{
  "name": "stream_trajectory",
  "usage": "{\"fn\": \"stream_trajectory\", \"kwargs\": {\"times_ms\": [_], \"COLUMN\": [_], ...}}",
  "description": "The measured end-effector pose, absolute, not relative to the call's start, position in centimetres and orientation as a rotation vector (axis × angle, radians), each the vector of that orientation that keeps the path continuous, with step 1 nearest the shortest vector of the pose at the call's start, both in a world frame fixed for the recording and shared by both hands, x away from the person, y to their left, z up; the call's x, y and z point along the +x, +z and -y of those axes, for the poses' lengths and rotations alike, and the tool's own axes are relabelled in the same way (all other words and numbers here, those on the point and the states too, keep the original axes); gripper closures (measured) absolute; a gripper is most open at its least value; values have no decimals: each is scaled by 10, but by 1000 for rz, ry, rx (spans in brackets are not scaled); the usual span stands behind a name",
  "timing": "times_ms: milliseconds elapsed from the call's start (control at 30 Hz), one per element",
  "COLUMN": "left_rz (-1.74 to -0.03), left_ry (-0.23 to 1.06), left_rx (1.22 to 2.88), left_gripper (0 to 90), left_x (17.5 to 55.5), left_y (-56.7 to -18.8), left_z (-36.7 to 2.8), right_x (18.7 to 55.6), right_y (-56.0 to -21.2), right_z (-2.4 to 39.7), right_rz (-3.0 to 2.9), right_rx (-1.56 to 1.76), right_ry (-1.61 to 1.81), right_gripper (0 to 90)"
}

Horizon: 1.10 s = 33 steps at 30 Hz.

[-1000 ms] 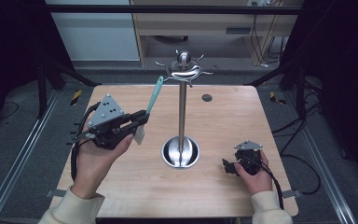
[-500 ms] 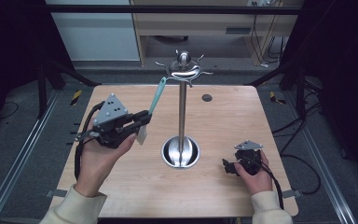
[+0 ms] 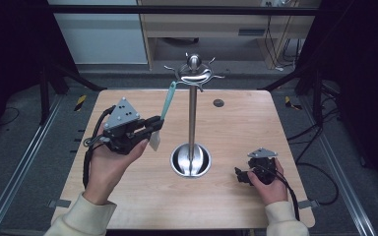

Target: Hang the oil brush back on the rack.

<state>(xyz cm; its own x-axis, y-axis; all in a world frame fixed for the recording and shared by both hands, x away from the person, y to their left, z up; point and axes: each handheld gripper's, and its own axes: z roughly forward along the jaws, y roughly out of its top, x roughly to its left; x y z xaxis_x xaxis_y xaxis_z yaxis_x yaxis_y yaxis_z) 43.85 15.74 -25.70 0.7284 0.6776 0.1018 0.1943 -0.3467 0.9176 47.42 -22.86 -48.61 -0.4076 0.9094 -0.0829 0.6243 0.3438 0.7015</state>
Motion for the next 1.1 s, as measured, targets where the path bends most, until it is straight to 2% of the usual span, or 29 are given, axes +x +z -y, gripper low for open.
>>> {"fn": "stream_trajectory", "kwargs": {"times_ms": [1100], "left_rz": [-667], "left_ry": [579], "left_rx": [1898], "left_gripper": [812], "left_x": [445], "left_y": [-259], "left_z": [-156], "right_x": [475], "right_y": [-487], "right_z": [228], "right_rz": [-2149], "right_rx": [1336], "right_ry": [813], "right_gripper": [81]}}
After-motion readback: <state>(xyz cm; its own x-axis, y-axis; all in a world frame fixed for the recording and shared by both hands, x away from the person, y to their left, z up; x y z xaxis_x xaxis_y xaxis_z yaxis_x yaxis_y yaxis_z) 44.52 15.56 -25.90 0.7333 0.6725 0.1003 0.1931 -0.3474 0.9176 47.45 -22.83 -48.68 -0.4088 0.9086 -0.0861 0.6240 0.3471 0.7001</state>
